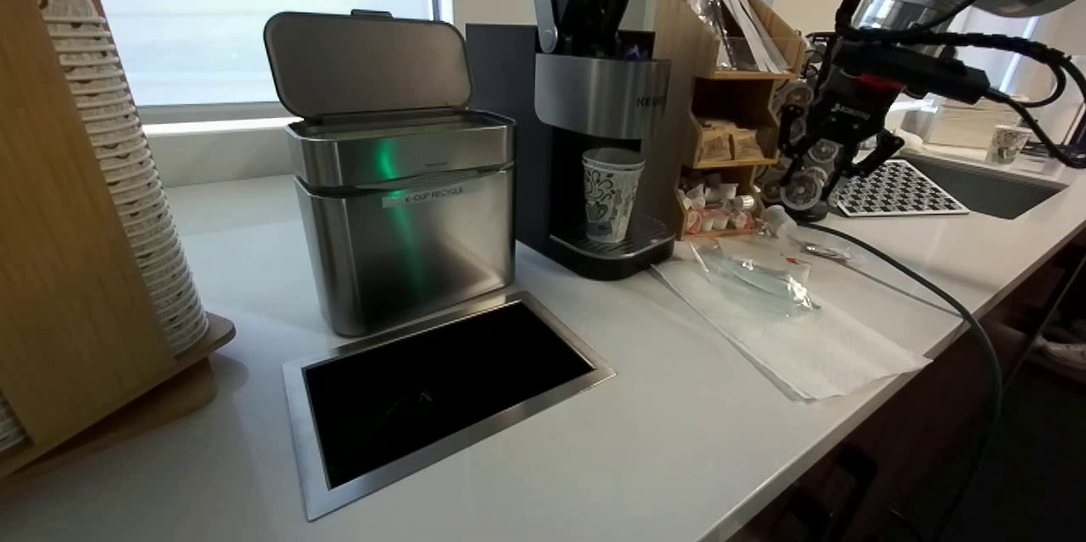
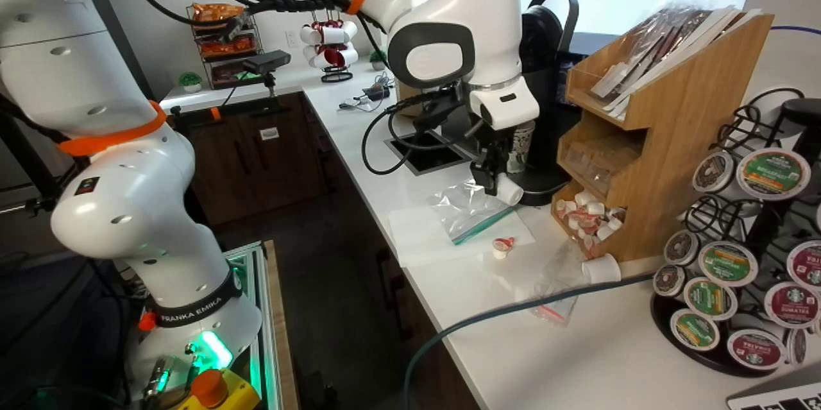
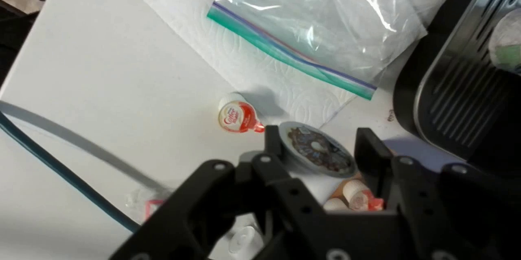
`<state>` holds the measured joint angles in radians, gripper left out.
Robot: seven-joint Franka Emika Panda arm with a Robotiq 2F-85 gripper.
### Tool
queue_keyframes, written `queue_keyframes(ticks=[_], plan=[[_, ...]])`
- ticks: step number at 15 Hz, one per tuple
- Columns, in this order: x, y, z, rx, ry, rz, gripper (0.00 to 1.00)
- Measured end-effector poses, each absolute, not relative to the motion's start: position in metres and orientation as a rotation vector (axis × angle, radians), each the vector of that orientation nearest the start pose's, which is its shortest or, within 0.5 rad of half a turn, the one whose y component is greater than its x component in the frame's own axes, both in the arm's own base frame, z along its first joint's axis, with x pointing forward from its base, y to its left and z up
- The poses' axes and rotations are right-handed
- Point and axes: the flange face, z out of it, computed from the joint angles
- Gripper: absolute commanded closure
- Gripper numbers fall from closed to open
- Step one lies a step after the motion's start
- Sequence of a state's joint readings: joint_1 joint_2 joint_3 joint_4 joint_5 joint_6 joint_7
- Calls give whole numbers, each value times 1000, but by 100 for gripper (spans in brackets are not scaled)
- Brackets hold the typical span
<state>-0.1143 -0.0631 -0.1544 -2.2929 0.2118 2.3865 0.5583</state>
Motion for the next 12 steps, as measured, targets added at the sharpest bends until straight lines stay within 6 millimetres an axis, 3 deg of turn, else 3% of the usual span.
queue_keyframes(ticks=[7, 12], plan=[[500, -118, 472, -2647, 925, -178, 75], [503, -102, 510, -2608, 689, -59, 75]])
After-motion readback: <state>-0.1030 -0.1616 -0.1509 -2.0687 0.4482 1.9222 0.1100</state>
